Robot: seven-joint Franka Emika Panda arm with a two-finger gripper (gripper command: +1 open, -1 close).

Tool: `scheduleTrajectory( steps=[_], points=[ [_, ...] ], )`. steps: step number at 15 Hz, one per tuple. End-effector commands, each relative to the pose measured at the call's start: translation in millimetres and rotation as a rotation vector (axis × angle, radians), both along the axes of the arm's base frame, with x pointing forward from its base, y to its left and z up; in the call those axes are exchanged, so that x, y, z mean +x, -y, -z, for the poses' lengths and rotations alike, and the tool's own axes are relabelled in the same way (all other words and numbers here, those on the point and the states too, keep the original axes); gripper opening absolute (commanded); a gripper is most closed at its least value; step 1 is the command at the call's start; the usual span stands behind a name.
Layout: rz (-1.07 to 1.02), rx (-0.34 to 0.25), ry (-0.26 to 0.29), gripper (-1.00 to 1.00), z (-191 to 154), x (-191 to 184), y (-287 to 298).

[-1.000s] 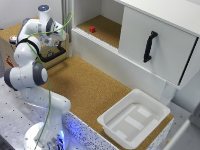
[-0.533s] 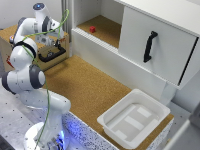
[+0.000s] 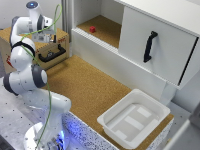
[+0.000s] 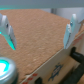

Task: Turn off the green led light

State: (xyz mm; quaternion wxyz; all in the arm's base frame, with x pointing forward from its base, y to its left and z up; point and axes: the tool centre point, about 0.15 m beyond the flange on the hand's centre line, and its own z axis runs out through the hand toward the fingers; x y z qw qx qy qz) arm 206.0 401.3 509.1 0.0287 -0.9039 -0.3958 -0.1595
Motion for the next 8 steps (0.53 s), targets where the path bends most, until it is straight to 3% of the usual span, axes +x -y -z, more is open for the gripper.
scheduleTrajectory(
  steps=[1,3,6,8],
  points=[
    [-0.075,-0.275,-0.153,-1.00,-23.7,-33.3,-58.7],
    [-0.148,-0.283,-0.140,-1.00,-16.7,-48.8,-66.0],
    [-0.171,-0.234,-0.165,-1.00,5.9,-65.2,-62.0],
    [-0.165,-0.200,-0.144,-1.00,11.3,-68.9,-57.0]
  ],
)
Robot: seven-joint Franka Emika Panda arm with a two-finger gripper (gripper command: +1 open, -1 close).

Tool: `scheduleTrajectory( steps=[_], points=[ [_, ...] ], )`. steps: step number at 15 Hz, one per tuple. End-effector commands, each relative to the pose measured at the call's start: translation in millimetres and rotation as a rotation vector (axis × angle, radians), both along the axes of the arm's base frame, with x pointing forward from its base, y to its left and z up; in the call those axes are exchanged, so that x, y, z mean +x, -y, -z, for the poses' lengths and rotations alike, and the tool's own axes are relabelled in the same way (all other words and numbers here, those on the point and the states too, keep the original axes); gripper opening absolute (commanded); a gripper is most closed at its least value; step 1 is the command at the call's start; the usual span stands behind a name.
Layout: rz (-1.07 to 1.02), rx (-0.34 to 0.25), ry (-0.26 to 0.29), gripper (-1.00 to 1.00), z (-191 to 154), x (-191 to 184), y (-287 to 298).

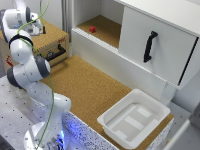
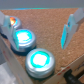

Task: Turn off the green led light

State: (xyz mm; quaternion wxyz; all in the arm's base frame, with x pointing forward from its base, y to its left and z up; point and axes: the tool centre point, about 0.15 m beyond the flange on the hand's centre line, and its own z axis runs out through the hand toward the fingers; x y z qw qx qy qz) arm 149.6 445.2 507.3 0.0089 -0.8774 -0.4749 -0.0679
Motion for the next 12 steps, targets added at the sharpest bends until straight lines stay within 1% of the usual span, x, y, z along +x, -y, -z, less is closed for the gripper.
scheduleTrajectory(
  steps=[1,3,5,6,8,9,10,11,12],
  points=[
    [-0.001,-0.058,-0.001,-1.00,13.1,-12.3,-10.2],
    [0.024,-0.045,-0.007,-1.00,23.5,-9.2,-2.6],
    [0.039,-0.046,-0.019,-1.00,31.0,-7.7,2.9],
    [0.054,-0.058,-0.024,-1.00,35.9,-6.8,5.1],
    [0.067,-0.048,-0.048,-1.00,49.6,-5.9,6.2],
    [0.073,-0.055,-0.058,-1.00,56.5,-4.6,5.8],
    [0.093,-0.041,-0.070,-1.00,62.8,-0.1,6.0],
    [0.108,-0.041,-0.066,-1.00,68.4,5.3,5.2],
    [0.116,-0.033,-0.074,-1.00,73.1,9.4,3.7]
  ],
)
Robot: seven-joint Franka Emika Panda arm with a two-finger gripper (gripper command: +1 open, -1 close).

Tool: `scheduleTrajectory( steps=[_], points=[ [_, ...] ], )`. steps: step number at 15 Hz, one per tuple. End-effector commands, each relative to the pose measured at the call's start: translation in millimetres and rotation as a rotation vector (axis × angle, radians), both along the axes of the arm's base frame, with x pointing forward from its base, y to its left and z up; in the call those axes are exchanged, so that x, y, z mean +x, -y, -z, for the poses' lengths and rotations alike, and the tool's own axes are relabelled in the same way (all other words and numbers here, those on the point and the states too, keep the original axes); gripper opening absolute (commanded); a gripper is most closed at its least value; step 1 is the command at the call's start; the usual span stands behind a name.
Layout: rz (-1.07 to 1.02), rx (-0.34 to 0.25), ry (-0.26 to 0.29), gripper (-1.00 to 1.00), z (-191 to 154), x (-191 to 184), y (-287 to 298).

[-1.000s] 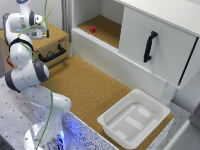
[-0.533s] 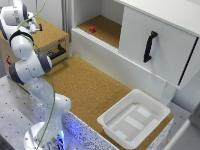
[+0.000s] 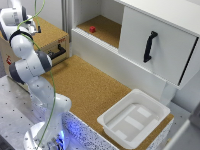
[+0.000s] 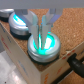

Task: Turn off the green led light

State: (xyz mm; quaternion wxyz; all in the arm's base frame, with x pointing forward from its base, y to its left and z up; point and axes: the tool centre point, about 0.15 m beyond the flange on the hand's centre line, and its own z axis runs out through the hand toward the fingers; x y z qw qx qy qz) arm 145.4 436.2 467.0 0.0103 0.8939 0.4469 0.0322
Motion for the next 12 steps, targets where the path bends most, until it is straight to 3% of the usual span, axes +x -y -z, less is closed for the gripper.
scheduleTrajectory(
  steps=[1,4,6,8,9,12],
  points=[
    [0.054,0.030,-0.024,-1.00,36.2,16.6,-7.5],
    [0.048,0.033,0.005,-1.00,23.0,16.2,-8.9],
    [0.063,0.042,0.059,-1.00,-16.4,13.5,-1.9],
    [0.074,0.006,0.100,-1.00,-42.8,12.2,5.5],
    [0.083,-0.012,0.123,1.00,-53.5,12.6,9.5],
    [0.140,-0.020,0.154,1.00,-53.2,19.7,15.8]
  ],
)
